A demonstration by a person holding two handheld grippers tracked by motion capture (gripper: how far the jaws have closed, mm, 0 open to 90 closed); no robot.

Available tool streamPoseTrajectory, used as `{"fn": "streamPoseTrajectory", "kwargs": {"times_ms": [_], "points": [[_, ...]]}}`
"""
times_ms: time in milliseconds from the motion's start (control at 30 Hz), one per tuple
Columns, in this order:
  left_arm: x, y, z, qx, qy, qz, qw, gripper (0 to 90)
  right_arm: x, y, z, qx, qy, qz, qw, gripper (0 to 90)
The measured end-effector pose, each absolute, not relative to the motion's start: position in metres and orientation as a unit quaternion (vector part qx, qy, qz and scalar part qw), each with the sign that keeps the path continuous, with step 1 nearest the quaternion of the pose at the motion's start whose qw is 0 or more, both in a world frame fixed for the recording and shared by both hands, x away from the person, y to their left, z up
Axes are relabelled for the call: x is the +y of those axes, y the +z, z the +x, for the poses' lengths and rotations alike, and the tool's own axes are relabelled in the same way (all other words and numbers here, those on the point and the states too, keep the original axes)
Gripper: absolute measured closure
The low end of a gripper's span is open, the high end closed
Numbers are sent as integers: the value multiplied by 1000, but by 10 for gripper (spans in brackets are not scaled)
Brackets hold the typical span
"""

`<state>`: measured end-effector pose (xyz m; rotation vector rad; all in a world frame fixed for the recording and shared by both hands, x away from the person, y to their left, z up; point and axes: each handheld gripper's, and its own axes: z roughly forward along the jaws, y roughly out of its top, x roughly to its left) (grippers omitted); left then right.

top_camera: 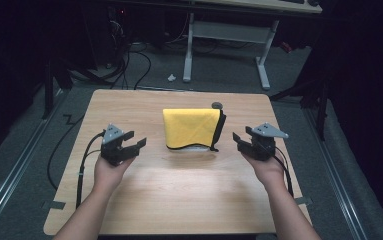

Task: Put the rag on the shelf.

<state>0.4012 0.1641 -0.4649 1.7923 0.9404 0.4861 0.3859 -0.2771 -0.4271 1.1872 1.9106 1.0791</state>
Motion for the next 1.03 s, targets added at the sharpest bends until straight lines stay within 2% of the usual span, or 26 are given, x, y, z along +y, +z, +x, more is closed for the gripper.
{"fn": "streamPoseTrajectory", "kwargs": {"times_ms": [233, 467, 567, 600, 667, 700, 833, 1033], "points": [[162, -478, 341, 369, 162, 762, 507, 375, -261, -444, 332, 732, 417, 446, 301, 419], [106, -509, 302, 331, 113, 799, 489, 344, -225, -480, 292, 761, 391, 435, 280, 395], [86, -525, 285, 331, 63, 811, 478, 378, -211, -500, 276, 767, 386, 435, 269, 387], [79, -526, 283, 320, 57, 825, 462, 354, -210, -508, 269, 762, 390, 438, 274, 426], [76, -525, 280, 306, 81, 831, 458, 337, -207, -516, 265, 783, 371, 428, 258, 399], [78, -525, 282, 307, 87, 828, 461, 344, -207, -517, 265, 787, 366, 418, 268, 418], [87, -527, 292, 328, 84, 822, 458, 334, -212, -522, 271, 786, 367, 430, 250, 421], [97, -525, 293, 338, 93, 815, 461, 334, -213, -523, 271, 786, 366, 428, 256, 423]]}}
